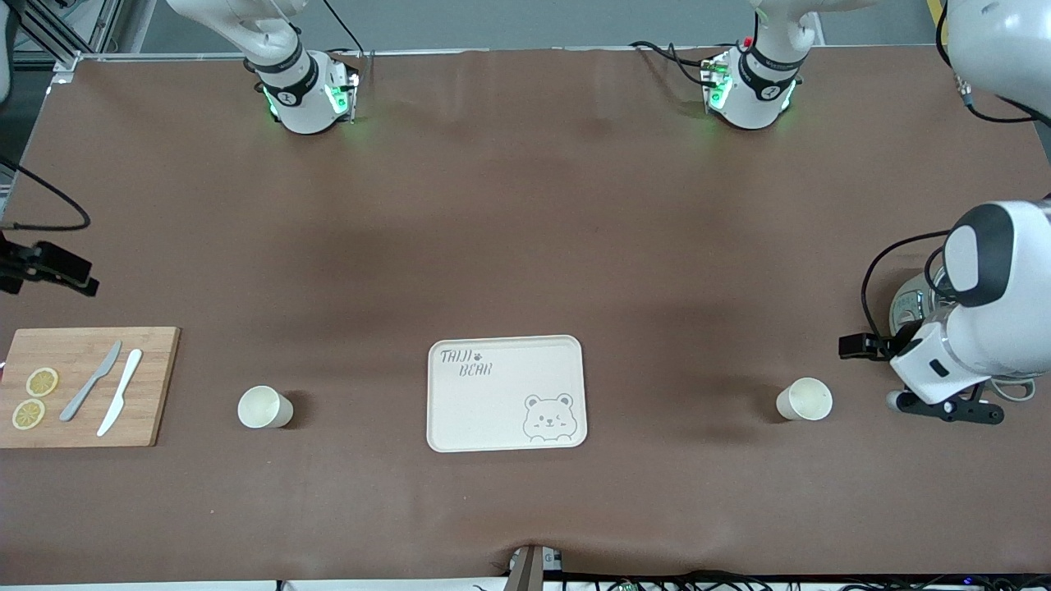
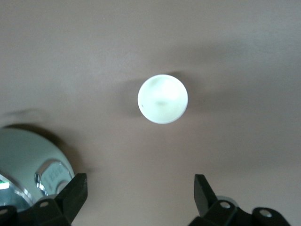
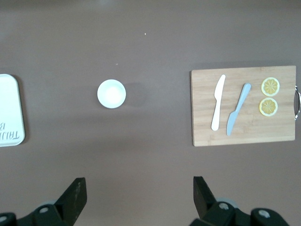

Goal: Place white IKEA cup upright on tray with both arms
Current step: 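Lower the left gripper to one white cup while the right gripper reaches the other, then close the left and right grippers around the rims of the lying cups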

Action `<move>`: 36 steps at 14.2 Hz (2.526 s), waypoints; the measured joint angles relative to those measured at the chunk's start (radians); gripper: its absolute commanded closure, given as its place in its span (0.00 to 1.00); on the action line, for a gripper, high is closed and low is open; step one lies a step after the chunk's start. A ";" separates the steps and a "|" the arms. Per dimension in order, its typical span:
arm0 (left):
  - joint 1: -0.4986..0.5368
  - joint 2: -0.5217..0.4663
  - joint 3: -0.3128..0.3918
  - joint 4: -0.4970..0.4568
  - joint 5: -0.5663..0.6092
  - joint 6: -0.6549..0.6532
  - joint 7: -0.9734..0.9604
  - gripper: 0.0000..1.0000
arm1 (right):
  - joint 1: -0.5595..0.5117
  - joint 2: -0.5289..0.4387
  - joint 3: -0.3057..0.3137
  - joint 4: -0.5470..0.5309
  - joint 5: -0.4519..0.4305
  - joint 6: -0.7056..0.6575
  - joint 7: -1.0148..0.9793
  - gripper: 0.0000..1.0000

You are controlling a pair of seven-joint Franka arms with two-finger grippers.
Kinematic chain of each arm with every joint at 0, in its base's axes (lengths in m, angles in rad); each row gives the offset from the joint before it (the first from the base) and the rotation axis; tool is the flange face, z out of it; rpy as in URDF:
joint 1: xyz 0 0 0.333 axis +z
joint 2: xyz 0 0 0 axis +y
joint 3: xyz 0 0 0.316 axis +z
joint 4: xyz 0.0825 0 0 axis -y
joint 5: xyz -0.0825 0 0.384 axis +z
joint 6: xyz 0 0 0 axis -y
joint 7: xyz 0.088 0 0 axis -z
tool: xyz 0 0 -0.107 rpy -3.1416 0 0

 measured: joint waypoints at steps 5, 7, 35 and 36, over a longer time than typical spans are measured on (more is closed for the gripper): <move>0.020 0.087 0.000 0.000 0.000 0.116 0.037 0.00 | 0.000 0.154 0.000 -0.002 0.002 0.159 0.001 0.00; 0.027 0.127 0.000 0.000 0.000 0.149 0.037 0.00 | 0.000 0.214 0.000 -0.001 0.002 0.207 0.001 0.00; 0.032 0.269 -0.011 0.002 -0.007 0.267 0.065 1.00 | 0.006 0.557 0.013 0.000 0.119 0.507 -0.073 0.00; 0.031 0.268 -0.014 0.003 -0.008 0.267 0.065 1.00 | 0.006 0.560 0.013 -0.001 0.119 0.507 -0.073 0.00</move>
